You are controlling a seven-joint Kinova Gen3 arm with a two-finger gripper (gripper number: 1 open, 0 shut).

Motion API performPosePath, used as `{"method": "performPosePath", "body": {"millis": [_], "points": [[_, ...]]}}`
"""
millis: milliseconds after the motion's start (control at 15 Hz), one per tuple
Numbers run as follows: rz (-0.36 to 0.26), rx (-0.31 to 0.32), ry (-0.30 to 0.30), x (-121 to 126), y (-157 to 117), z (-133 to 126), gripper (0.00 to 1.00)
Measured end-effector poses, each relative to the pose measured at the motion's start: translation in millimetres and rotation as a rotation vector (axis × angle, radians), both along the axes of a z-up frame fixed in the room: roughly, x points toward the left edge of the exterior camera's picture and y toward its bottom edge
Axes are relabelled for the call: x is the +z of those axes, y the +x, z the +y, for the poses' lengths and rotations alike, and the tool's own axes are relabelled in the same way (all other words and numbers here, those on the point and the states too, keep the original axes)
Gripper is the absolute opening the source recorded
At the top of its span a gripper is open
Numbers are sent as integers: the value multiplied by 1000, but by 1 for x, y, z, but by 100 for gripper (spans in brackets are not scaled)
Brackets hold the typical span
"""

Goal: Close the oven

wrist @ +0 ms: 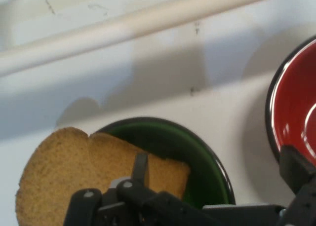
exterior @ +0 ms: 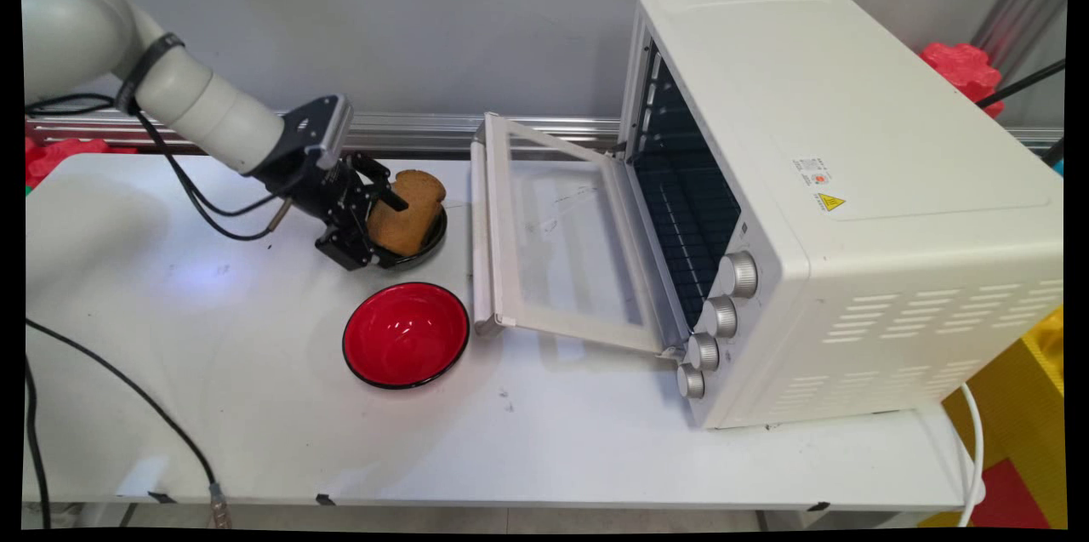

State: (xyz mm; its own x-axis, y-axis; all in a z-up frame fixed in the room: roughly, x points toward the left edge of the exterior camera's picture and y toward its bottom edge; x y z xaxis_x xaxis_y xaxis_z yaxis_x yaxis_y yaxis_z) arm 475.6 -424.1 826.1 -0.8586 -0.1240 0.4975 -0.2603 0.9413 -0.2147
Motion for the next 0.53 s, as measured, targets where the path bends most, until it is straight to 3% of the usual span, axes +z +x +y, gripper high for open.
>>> {"method": "performPosePath", "body": {"millis": [533], "points": [[110,76,76,25,0,-12,100]]}}
